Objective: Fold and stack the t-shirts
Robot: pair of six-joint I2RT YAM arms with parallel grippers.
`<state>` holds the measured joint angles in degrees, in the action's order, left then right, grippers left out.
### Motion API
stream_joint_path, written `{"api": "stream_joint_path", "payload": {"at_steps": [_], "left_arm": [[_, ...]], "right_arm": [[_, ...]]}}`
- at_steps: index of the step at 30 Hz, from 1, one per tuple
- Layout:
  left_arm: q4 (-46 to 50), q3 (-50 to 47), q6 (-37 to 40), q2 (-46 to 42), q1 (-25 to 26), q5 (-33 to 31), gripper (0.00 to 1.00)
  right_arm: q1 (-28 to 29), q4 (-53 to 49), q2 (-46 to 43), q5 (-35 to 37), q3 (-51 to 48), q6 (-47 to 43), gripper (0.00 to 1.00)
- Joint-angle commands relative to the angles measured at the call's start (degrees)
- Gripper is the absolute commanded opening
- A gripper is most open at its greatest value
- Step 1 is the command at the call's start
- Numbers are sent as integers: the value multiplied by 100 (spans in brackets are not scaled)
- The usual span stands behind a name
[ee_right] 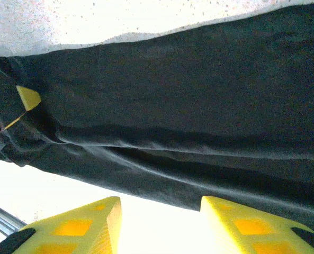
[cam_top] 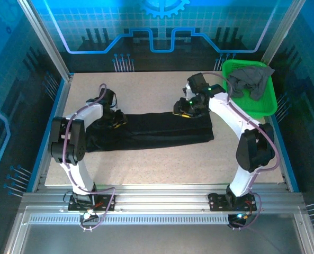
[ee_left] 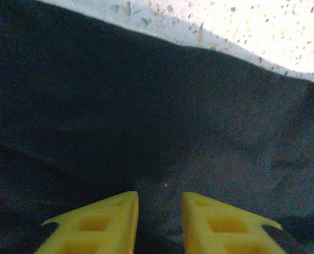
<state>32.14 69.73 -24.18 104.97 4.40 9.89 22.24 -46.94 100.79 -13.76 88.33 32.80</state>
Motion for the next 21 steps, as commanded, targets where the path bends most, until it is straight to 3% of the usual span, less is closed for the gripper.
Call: {"api": "stream_joint_path", "payload": {"at_steps": [1,3,9,16,19,20,21], "left_arm": [[429,-110,-142,-353,60,-286,9],[545,-116,-259,-501,82,-310,0],[1102,-76,-903,-828,216,-103,0],[1094,-668,-1731,-1212,515,267,0],[1197,-779,-1932,-1377,562,-6,0],[1200,-792,-1988,-1514,562,-220,9],[1166,-816,-2051,-1638,555,-414,29]], "right_arm": [[55,78,-290,-56,-125,87,43],[61,101,-346,-28,-183,95,43],[61,198,-471,5,-400,130,43],[9,367,-659,-48,-775,183,43],[-26,392,-752,-80,-911,175,43],[-36,395,-786,-84,-952,167,43],[-44,402,-813,-87,-986,158,43]]}}
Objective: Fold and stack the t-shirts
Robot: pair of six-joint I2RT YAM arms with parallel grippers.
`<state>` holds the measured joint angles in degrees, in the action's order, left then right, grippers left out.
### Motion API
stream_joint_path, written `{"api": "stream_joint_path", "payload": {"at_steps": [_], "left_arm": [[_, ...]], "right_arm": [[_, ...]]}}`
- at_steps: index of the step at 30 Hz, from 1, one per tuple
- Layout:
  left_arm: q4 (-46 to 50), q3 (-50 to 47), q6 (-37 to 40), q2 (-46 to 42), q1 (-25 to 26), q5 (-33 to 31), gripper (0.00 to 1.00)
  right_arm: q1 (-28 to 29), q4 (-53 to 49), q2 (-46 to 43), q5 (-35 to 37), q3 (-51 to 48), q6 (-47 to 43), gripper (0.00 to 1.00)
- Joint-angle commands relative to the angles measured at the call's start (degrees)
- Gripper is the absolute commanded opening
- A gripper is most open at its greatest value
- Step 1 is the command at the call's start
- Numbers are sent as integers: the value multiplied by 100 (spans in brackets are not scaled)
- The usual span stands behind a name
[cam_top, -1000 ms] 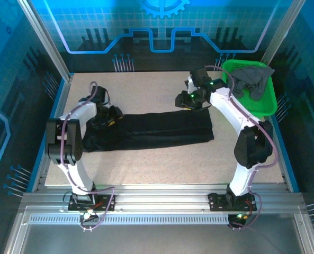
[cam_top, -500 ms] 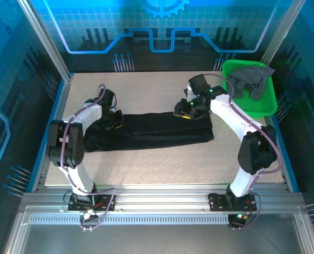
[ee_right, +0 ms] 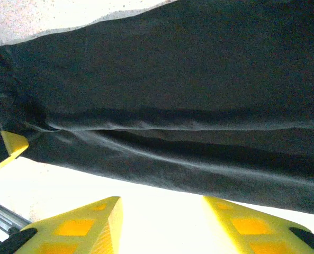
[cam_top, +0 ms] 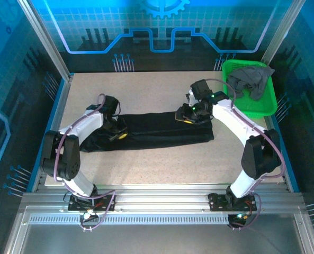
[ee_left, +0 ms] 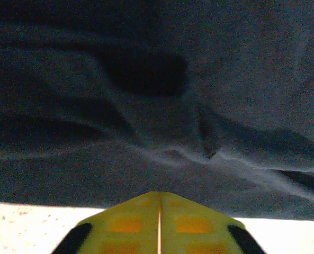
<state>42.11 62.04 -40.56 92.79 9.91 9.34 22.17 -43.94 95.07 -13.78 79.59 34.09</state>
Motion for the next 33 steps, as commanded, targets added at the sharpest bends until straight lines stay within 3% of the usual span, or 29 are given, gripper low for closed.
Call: {"api": "stream_joint_path", "payload": {"at_steps": [1,5,12,21,29,33], "left_arm": [[100,-75,-519,-573,-18,-535,44],[-30,33,-1183,-427,-266,-502,57],[-193,348,-3147,96,-316,-377,56],[190,1007,-3683,716,-297,-613,58],[184,488,-3821,657,-306,-460,43],[65,328,-4040,476,-301,-479,12]], "right_arm": [[-44,122,-280,-96,-152,19,43],[-46,136,-322,-151,-275,27,43],[-12,166,-313,-261,-279,175,43],[6,158,-374,-255,-319,184,42],[2,184,-401,-223,-374,193,42],[6,202,-360,-228,-351,195,41]]}}
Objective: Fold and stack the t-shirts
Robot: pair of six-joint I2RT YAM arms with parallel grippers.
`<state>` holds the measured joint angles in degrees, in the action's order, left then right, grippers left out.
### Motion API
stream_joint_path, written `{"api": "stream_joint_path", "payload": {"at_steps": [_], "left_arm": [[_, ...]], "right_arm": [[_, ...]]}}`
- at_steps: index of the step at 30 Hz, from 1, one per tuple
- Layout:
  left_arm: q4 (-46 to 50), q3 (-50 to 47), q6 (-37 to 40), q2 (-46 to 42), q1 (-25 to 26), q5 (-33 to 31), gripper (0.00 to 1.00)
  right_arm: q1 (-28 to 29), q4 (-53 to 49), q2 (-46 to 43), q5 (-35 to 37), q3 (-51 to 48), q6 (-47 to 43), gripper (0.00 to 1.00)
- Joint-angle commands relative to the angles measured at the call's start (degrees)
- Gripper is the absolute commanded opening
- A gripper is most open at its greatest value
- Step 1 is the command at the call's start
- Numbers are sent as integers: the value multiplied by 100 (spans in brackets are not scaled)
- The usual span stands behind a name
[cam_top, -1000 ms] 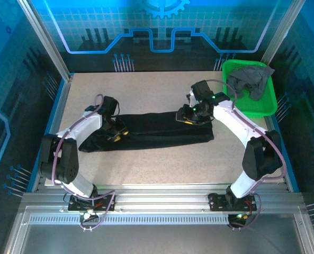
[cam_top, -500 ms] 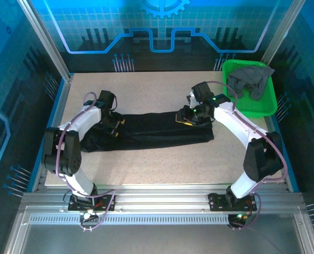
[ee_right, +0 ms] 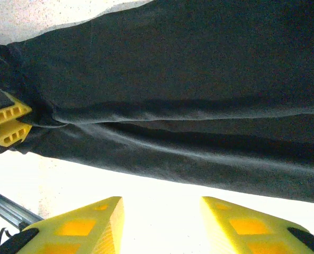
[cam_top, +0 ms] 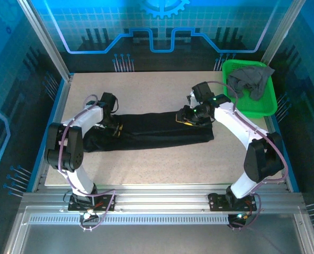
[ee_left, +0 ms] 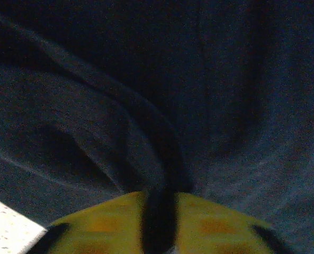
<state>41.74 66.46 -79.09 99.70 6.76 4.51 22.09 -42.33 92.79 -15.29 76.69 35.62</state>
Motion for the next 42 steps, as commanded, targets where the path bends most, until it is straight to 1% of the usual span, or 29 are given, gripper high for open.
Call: {"api": "stream_joint_path", "payload": {"at_steps": [1,2,5,11,14,17,19,21,22,24,26,28,29,30,31,32,34,37,39,40,42], "left_arm": [[115,-138,-237,-284,47,-15,3],[145,-161,-304,-352,80,-48,0],[231,-352,-655,-663,292,-84,0],[247,-1166,-2013,-1459,954,-264,0],[206,-1366,-2486,-1569,1238,-401,0],[48,-1453,-2672,-1482,1377,-390,0],[-218,-1512,-2669,-1418,1414,-328,28],[-160,-1453,-2602,-1393,1423,-240,44],[-140,-1434,-2569,-1436,1424,-211,46],[-170,-1459,-2505,-1633,1416,-162,45],[36,-1392,-2317,-1930,1349,-362,41],[306,-1282,-1818,-2232,1096,-740,32],[375,-1276,-1573,-2306,897,-814,28],[430,-1296,-1359,-2337,604,-762,24],[375,-1342,-1126,-2333,278,-634,22],[262,-1393,-843,-2302,26,-532,21],[51,-1361,-37,-2104,-671,-372,20],[-320,-1128,1165,-1617,-1467,-118,19],[-669,-950,1828,-1250,-1834,209,18],[-721,-801,2190,-1050,-1938,320,18],[-347,-459,2707,-664,-2048,294,17]], "right_arm": [[15,39,-117,-79,-49,33,41],[14,32,-106,-71,-40,25,41],[15,23,-95,-70,-18,5,41],[8,31,-82,-71,-22,-20,41],[6,40,-69,-98,-40,-30,40],[9,40,-51,-120,-40,-42,40],[10,31,-42,-129,-40,-53,40],[5,8,-34,-125,-40,-57,40],[0,18,-29,-129,-53,-68,40],[2,18,-7,-115,-96,-61,40],[10,64,27,-132,-181,-38,38],[9,156,86,-163,-295,26,36],[9,216,120,-191,-343,60,36],[9,282,169,-223,-404,119,35],[5,362,230,-272,-463,182,34],[-3,431,288,-318,-494,226,32],[-11,529,453,-337,-490,261,27],[-50,453,768,-158,-313,203,19],[-118,360,1000,-11,-189,150,17],[-168,321,1132,26,-118,108,17],[-226,118,1391,180,105,-11,17]]}}
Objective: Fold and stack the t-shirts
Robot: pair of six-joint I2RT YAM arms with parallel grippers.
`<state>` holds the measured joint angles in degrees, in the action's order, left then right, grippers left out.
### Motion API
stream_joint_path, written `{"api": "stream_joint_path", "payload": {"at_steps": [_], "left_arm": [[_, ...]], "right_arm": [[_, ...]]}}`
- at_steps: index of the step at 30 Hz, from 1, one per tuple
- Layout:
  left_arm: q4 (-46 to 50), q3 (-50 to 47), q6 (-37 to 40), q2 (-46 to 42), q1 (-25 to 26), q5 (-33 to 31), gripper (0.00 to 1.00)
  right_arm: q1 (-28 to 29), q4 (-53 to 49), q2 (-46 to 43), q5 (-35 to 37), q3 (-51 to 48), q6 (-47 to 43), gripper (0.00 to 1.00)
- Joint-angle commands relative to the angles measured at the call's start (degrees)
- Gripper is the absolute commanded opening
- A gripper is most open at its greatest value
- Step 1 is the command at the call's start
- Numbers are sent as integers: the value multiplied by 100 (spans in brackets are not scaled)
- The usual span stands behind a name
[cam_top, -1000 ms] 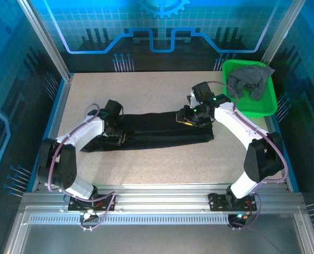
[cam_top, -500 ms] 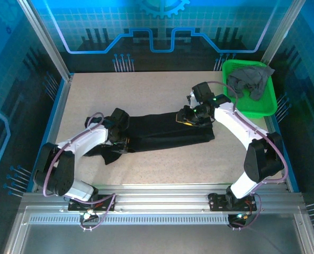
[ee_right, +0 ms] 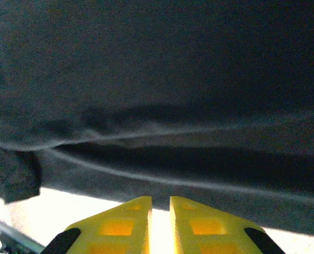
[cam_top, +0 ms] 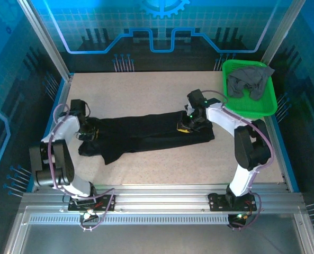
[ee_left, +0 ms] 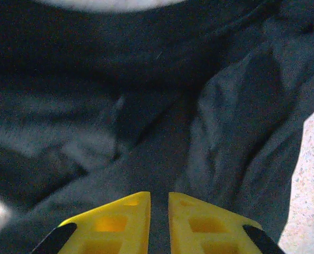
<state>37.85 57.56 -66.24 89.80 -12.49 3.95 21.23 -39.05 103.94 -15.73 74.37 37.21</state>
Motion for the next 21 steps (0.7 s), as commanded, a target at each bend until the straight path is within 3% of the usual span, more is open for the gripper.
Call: {"api": "stream_joint_path", "payload": {"at_steps": [1,7,11,17,21], "left_arm": [[139,495,1655,430,-163,322,17],[435,158,1847,143,-114,290,23],[679,-439,1590,-804,121,-12,37],[1081,-1319,846,-1438,810,170,39],[1249,-1739,348,-1897,1270,-101,43]], "right_arm": [[-163,-336,409,290,465,-249,17],[-207,-648,777,412,850,-460,20],[-213,-596,805,423,813,-474,24],[-267,-596,971,307,891,-454,27],[-267,-661,894,264,1034,-486,29]]}}
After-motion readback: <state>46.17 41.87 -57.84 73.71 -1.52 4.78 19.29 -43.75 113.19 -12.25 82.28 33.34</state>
